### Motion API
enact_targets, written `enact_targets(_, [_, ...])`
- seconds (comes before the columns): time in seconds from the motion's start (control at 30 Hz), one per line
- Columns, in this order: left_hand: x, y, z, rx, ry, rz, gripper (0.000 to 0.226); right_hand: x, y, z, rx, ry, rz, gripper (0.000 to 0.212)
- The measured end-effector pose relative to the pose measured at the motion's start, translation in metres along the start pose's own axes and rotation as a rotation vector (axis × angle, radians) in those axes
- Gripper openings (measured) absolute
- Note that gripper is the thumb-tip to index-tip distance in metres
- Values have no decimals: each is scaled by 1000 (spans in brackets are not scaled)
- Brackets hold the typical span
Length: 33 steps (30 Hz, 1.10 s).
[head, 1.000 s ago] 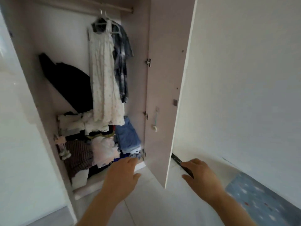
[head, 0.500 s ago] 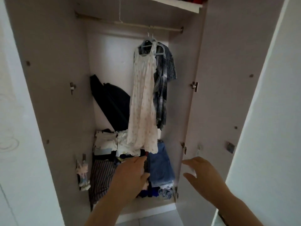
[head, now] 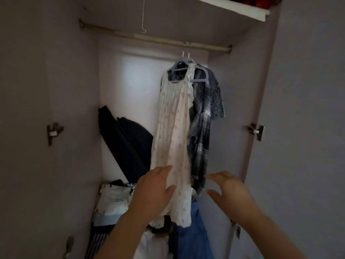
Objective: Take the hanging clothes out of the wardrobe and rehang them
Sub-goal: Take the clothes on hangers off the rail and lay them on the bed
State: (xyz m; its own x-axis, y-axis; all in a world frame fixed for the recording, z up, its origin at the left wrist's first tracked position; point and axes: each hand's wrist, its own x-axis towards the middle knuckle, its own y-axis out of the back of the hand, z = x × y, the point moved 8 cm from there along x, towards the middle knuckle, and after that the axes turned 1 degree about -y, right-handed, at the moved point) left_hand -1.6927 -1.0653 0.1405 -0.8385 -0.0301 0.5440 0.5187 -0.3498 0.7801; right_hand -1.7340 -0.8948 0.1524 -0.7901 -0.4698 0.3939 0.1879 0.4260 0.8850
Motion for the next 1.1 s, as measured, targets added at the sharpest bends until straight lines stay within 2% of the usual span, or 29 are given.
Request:
enact_targets(0.27, [126, -3, -48, 76, -13, 140, 57, 155, -14, 3, 45, 168, 142, 44])
enact_targets(0.57, [267, 22, -86, 85, 6, 339, 60, 332, 23, -4, 60, 401, 319, 45])
enact_targets(0.8, [366, 44, -108, 109, -65, 452, 56, 438, 60, -16, -35, 429, 430, 47])
enact_targets(1.1, [464, 55, -148, 37, -122, 468, 58, 546, 126, -30, -363, 310, 769, 49])
